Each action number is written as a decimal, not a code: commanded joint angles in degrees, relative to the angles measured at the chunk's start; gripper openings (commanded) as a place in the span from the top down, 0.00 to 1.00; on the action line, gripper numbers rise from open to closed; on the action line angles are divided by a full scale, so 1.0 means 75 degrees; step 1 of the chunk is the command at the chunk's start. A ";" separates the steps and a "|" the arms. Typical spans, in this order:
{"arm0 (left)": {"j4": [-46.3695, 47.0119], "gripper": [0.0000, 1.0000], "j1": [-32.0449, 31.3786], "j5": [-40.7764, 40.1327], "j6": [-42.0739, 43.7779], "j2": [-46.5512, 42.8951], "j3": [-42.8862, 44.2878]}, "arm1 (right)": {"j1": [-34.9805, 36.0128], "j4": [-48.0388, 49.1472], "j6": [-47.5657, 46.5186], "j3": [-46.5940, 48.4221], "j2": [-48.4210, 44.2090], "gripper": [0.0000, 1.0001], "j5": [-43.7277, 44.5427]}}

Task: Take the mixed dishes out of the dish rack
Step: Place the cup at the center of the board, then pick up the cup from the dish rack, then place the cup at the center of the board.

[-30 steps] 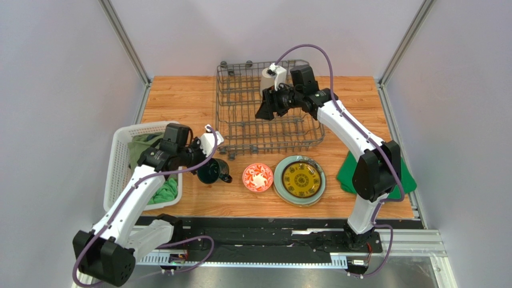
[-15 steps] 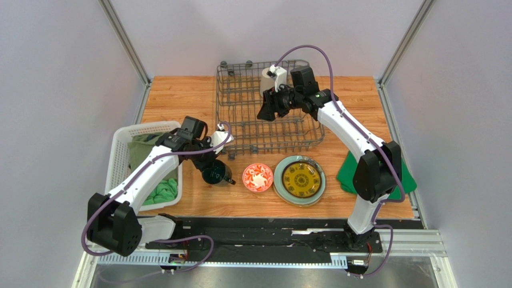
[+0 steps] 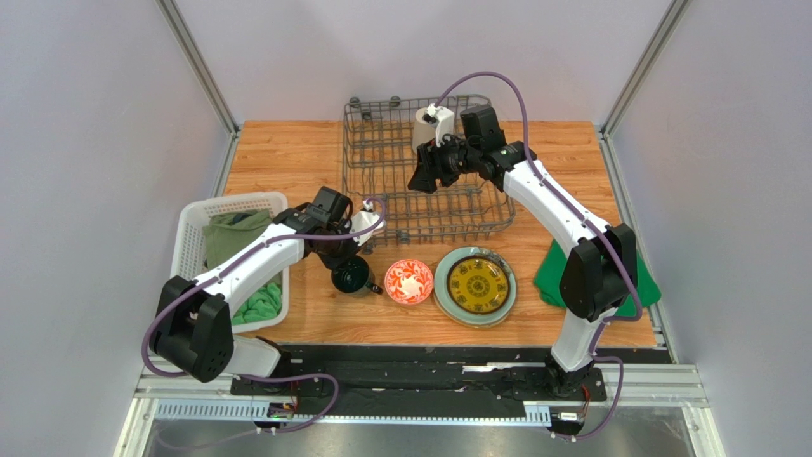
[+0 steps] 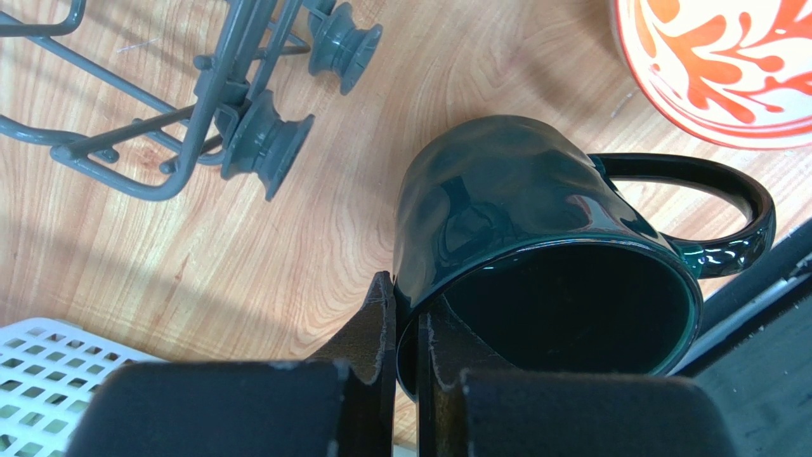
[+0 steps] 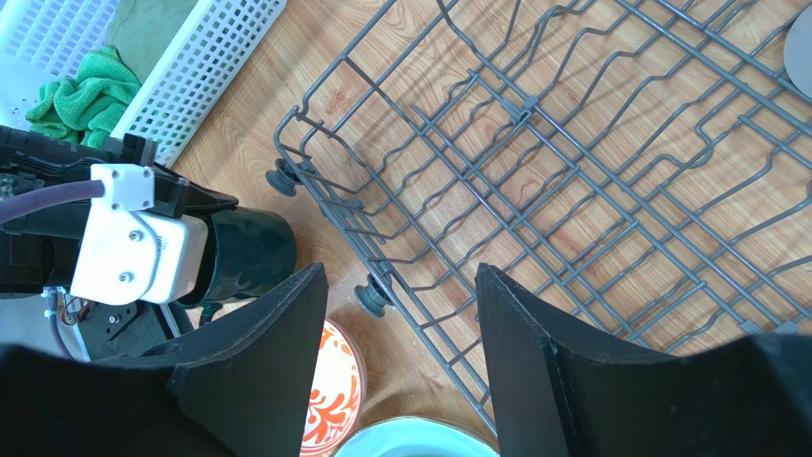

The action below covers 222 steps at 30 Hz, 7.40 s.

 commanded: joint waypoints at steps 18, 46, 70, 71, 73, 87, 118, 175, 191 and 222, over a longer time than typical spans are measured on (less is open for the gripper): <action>0.0493 1.00 -0.0267 -0.0484 -0.0286 0.0361 0.0401 | 0.0041 0.0035 -0.0222 0.0021 -0.0046 0.38 -0.0004; 0.0106 0.77 -0.0279 -0.0367 -0.0181 0.0209 0.0377 | 0.0041 -0.0046 -0.0339 0.0045 0.0083 0.38 0.0184; 0.0176 0.44 -0.0279 -0.0390 0.0147 -0.1126 0.0506 | 0.0041 0.0164 -0.0924 0.0455 0.0200 0.36 0.2595; 0.0223 0.41 -0.0279 -0.0413 0.0159 -0.1405 0.0494 | 0.0041 0.0188 -0.0983 0.0594 0.0235 0.36 0.2830; 0.0421 0.38 -0.0279 -0.0448 0.0252 -0.1688 0.0459 | 0.0053 0.0398 -0.1194 0.0677 0.0328 0.34 0.3533; 0.1862 0.06 -0.0127 -0.1034 0.0499 -0.2498 0.0108 | 0.0018 0.0761 -0.1839 0.3348 0.2706 0.04 0.5691; 0.3832 0.04 0.0659 -0.0859 0.0944 -0.1467 -0.0326 | -0.0252 0.2988 -0.2238 0.5552 0.5625 0.00 0.5329; 0.5448 0.05 0.0729 -0.0754 0.0593 -0.2451 -0.0478 | -0.1330 -0.0022 0.2273 0.4616 0.2404 0.74 0.1042; 0.7642 0.07 0.0589 0.1179 0.0686 -0.2979 -0.1475 | -0.1635 0.1757 0.5156 0.2342 0.1290 0.78 -0.4292; 0.8180 0.14 -0.0384 0.1063 0.1366 -0.2873 -0.1756 | -0.0674 0.2707 0.6223 0.1651 0.1513 0.80 -0.4949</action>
